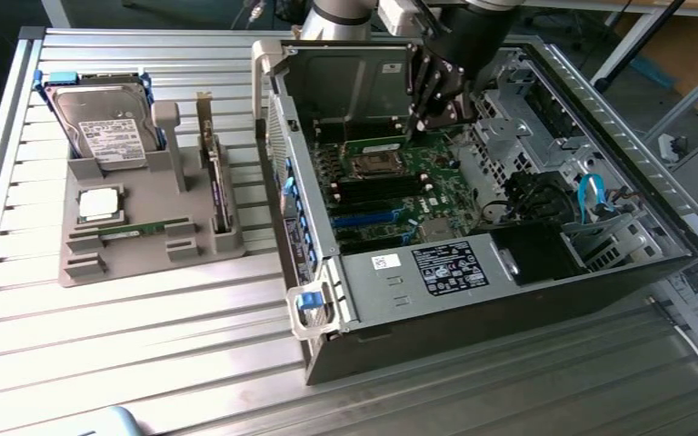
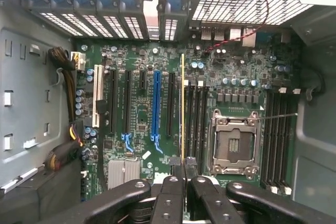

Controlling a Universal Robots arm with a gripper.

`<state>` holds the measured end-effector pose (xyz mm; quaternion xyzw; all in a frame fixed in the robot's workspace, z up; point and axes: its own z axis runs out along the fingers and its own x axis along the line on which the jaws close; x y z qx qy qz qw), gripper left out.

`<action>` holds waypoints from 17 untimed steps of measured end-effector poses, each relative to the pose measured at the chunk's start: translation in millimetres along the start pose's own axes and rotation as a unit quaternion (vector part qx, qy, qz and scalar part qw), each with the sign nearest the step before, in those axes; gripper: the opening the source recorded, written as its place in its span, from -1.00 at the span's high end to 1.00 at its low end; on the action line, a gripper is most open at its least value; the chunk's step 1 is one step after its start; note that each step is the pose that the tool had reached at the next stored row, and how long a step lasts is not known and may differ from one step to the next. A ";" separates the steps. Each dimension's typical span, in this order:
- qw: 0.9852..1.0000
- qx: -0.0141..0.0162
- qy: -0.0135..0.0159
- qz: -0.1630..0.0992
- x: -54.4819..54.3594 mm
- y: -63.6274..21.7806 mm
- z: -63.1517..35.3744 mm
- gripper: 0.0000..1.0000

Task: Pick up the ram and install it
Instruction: 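Insert the ram into the slot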

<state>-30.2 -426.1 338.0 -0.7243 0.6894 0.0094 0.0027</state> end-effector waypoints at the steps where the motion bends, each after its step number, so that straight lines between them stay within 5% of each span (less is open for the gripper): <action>1: 1.000 0.000 0.001 0.000 0.0 0.0 1.3 0.76; 17: 1.000 0.000 0.002 0.014 -0.1 -0.7 3.9 0.76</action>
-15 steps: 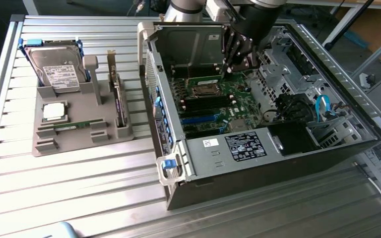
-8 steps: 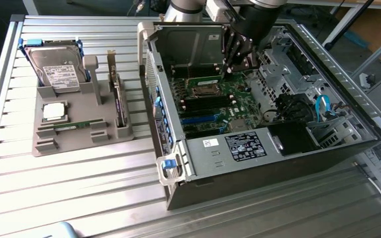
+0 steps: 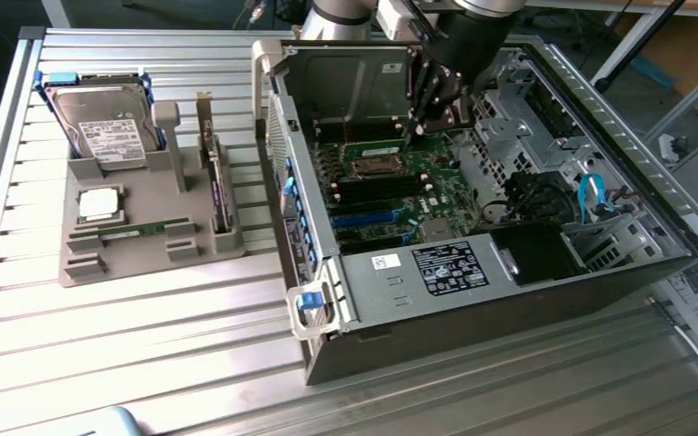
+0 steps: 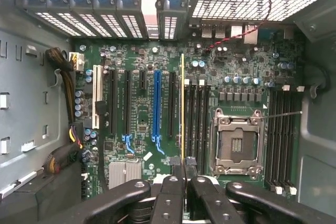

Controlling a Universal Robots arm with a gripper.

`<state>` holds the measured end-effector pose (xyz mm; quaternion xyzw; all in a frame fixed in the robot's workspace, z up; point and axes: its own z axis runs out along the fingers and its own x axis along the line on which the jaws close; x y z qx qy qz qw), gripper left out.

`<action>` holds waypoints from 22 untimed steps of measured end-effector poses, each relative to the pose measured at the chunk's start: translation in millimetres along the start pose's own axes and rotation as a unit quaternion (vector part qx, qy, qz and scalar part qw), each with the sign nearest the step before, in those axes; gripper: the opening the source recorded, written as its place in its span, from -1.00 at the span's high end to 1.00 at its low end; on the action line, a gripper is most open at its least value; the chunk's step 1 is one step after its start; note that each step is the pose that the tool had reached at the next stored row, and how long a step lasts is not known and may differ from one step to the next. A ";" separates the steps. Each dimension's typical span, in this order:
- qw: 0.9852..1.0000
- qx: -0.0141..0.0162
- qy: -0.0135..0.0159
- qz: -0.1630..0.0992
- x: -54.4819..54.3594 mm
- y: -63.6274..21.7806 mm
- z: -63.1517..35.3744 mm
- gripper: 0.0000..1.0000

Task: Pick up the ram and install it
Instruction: 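Insert the ram into the slot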

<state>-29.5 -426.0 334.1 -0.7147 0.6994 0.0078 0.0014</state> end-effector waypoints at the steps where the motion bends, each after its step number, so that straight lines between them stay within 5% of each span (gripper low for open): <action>1: 1.000 0.000 0.000 0.003 0.0 -0.1 0.2 0.76; 10: 1.000 0.000 0.000 0.019 0.1 -1.4 1.2 0.76; 22: 1.000 0.000 0.000 0.021 0.5 -20.0 2.5 0.76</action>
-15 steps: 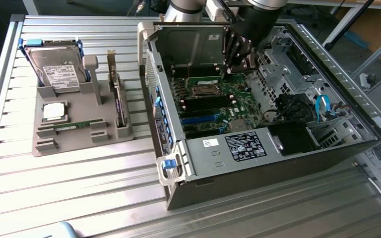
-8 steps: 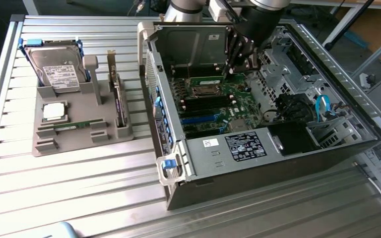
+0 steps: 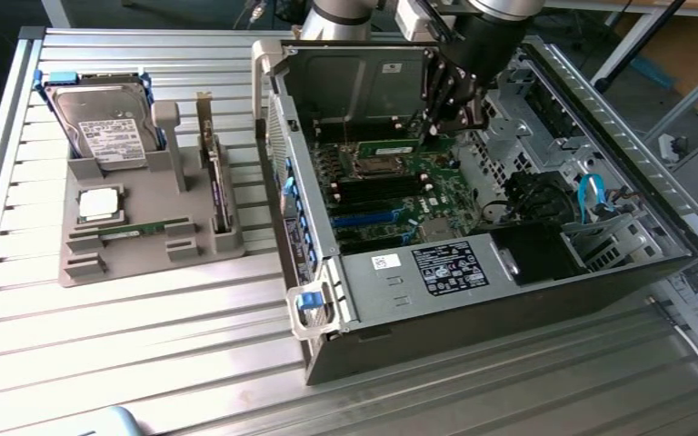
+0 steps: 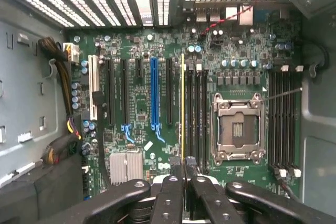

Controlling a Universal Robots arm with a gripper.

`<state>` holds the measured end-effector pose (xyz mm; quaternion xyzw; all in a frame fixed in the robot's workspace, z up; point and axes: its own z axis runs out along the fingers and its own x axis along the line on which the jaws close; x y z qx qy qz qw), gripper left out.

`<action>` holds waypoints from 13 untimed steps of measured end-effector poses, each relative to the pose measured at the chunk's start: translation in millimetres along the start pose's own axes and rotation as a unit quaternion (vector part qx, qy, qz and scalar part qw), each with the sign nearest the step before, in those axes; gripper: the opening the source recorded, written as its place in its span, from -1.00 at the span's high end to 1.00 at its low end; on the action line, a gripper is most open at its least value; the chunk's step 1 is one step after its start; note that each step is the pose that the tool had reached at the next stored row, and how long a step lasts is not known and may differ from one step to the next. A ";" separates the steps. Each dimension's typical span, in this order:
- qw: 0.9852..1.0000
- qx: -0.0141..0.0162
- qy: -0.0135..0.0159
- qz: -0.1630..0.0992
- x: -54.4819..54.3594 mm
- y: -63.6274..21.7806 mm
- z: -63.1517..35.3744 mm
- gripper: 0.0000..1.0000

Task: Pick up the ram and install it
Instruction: 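Insert the ram into the slot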

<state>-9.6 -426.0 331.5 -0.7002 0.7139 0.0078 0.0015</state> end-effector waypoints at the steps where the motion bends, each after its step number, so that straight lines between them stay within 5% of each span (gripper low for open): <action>1: 1.000 0.000 0.000 0.000 0.0 -0.2 0.0 0.76; 13: 1.000 0.000 0.000 0.000 -13.0 0.0 4.9 0.76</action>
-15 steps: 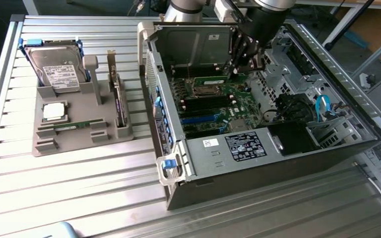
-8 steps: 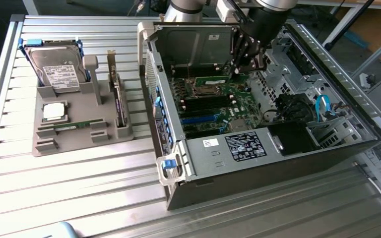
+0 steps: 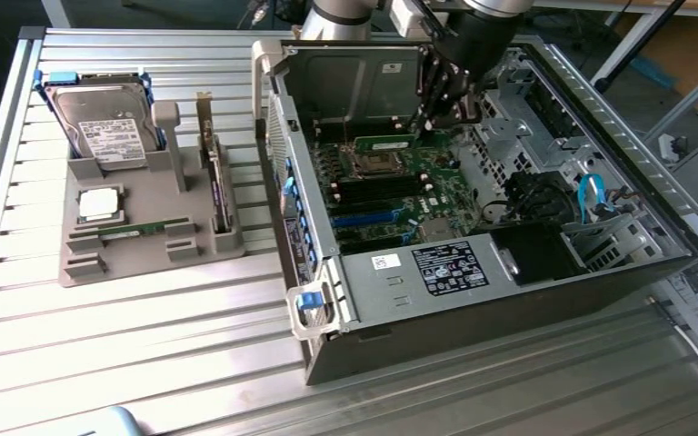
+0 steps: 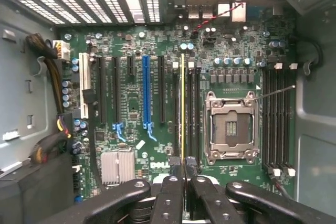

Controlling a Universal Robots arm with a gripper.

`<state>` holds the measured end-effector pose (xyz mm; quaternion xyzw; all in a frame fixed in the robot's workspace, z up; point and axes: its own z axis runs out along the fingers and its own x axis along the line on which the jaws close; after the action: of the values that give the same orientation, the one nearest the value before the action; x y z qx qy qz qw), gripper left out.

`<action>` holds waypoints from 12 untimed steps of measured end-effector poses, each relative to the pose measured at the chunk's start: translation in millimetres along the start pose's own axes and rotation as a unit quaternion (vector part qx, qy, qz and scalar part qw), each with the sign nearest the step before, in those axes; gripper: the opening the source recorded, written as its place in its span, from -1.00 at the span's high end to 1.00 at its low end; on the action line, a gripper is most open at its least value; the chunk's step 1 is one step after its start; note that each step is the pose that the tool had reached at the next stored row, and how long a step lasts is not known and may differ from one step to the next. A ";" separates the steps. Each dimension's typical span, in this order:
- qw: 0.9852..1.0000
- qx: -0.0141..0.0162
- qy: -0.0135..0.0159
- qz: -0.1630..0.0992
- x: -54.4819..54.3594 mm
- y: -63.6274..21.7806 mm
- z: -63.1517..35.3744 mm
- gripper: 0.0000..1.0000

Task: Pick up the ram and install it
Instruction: 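Insert the ram into the slot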

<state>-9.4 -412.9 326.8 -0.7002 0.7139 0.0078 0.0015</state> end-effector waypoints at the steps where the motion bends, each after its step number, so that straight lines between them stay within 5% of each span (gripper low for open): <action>1: 1.000 0.000 0.000 0.000 -1.3 0.0 0.8 0.76; 12: 1.000 0.000 0.000 0.000 -6.1 0.0 17.8 0.76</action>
<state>-9.4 -406.6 309.0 -0.7002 0.7139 0.0076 0.0013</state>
